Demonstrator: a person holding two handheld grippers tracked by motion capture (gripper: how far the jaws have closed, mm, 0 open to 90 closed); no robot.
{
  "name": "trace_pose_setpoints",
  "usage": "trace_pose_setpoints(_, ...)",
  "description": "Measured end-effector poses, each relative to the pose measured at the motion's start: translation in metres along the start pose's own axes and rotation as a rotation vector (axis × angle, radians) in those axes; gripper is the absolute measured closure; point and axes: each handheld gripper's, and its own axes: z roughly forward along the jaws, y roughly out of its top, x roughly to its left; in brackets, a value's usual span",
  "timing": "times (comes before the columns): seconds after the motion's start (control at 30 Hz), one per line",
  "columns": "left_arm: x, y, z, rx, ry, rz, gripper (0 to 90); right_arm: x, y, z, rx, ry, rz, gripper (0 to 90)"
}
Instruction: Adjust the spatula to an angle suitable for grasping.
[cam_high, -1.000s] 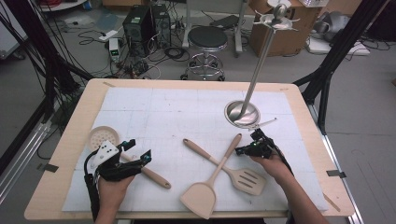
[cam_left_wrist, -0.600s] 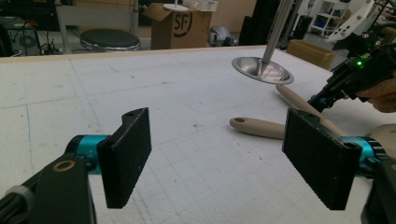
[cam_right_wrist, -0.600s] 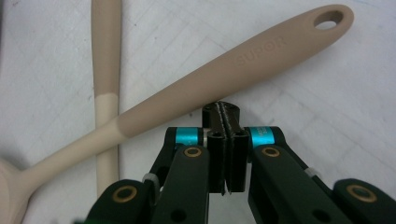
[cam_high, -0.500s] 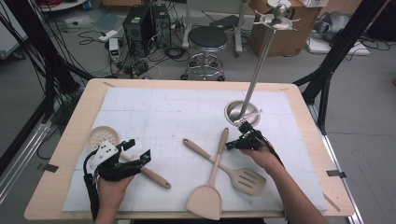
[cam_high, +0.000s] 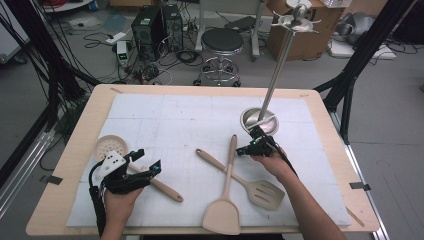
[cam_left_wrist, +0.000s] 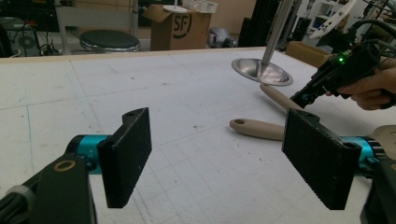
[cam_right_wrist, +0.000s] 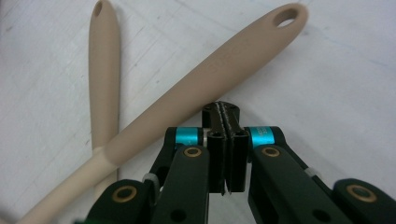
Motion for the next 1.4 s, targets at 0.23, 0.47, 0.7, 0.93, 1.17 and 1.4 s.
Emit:
trace_pose_setpoints(0.23,-0.001,0.000,0.001,0.006,-0.003,0.002,24.7,0.002,0.003,0.004,0.008,0.000,-0.004,89.8)
trace_pose_setpoints(0.47,0.000,0.000,0.001,0.007,-0.001,0.001,24.7,0.012,0.015,0.011,0.021,0.001,-0.027,89.7)
trace_pose_setpoints(0.7,0.000,0.000,0.000,0.006,0.000,0.000,24.7,0.014,0.021,0.017,0.019,0.007,-0.025,89.7)
trace_pose_setpoints(0.93,0.001,0.000,0.001,0.007,-0.001,-0.004,24.8,0.020,0.019,-0.002,-0.011,-0.005,0.000,89.8)
trace_pose_setpoints(1.17,-0.002,0.000,0.001,0.005,-0.008,-0.001,24.8,0.082,-0.001,-0.013,0.017,0.092,-0.132,89.8)
trace_pose_setpoints(1.4,-0.001,-0.001,0.001,0.004,-0.005,-0.006,25.0,0.123,-0.025,0.011,0.133,0.162,-0.111,89.7)
